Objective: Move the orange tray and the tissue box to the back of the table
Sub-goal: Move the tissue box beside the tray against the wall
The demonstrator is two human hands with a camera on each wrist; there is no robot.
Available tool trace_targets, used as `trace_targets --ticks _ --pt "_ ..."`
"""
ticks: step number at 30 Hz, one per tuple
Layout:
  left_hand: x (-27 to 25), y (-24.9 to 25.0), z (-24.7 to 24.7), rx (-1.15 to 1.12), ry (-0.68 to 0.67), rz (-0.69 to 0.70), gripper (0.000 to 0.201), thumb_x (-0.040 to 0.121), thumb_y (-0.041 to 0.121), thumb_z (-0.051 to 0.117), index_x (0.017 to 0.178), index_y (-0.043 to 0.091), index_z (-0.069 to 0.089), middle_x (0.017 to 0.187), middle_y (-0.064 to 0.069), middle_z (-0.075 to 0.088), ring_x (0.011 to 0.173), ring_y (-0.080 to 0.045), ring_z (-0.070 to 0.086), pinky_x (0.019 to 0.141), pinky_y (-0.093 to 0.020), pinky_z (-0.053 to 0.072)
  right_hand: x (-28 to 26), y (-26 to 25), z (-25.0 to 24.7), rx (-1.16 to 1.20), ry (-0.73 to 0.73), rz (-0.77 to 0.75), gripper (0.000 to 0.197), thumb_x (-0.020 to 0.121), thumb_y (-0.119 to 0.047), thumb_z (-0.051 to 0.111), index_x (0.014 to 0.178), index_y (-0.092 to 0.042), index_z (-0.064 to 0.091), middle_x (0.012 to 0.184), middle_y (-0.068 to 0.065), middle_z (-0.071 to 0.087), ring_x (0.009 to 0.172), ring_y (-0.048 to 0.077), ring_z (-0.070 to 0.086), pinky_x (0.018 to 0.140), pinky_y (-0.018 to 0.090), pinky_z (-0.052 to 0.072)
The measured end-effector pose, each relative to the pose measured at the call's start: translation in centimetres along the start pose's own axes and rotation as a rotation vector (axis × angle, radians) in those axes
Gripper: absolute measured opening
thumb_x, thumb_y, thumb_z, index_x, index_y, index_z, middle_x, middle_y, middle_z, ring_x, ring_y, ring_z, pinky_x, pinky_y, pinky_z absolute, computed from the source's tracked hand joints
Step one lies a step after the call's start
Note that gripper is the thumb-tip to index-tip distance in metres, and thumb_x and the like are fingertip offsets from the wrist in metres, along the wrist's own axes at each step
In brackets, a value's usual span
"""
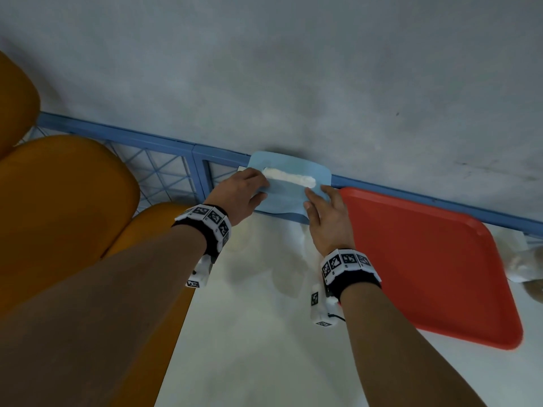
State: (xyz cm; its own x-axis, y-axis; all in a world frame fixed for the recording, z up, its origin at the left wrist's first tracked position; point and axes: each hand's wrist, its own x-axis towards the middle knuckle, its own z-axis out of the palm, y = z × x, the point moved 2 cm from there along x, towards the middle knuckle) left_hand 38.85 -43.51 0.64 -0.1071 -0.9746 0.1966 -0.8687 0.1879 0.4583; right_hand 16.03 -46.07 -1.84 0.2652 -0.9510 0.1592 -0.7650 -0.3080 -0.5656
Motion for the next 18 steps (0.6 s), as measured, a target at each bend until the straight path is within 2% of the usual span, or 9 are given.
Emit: trace_targets --ticks 5,11,16,18 --pt "0.1 -0.6 -0.4 0.010 0.000 0.005 0.020 0.092 0.020 0.065 0.109 0.012 0.068 0.121 -0.009 0.064 0.097 -0.034 0.066 0.080 -0.047 0.059 0.4 -0.7 0.3 -0.011 -0.012 -0.001 0.035 0.099 -0.033 0.047 0.133 -0.026 0.055 0.150 0.011 0.037 0.135 0.033 0.036 0.107 0.044 0.038" --pt "0.2 -1.6 -1.3 0.017 0.011 -0.011 0.020 0.092 0.022 0.065 0.110 0.013 0.068 0.120 -0.007 0.064 0.093 -0.033 0.067 0.077 -0.048 0.060 1.4 -1.7 0.7 -0.015 -0.026 -0.027 0.033 0.099 -0.031 0.049 0.131 -0.025 0.057 0.149 0.011 0.038 0.131 0.035 0.039 0.103 0.045 0.041" --pt "0.1 -1.8 -1.7 -0.017 0.012 -0.051 0.024 0.088 0.020 0.070 0.111 0.011 0.068 0.121 -0.010 0.063 0.098 -0.034 0.065 0.083 -0.047 0.058 1.4 -1.9 0.8 -0.022 -0.032 -0.031 0.034 0.099 -0.032 0.048 0.132 -0.027 0.055 0.149 0.009 0.038 0.131 0.034 0.038 0.104 0.047 0.043" --pt "-0.2 -2.3 -1.9 -0.058 0.016 -0.122 0.039 0.084 0.023 0.076 0.119 0.009 0.065 0.127 -0.013 0.058 0.107 -0.034 0.061 0.090 -0.050 0.056 1.5 -2.1 0.8 -0.028 -0.044 -0.048 0.036 0.099 -0.033 0.048 0.134 -0.026 0.053 0.150 0.009 0.036 0.131 0.035 0.039 0.104 0.049 0.043"
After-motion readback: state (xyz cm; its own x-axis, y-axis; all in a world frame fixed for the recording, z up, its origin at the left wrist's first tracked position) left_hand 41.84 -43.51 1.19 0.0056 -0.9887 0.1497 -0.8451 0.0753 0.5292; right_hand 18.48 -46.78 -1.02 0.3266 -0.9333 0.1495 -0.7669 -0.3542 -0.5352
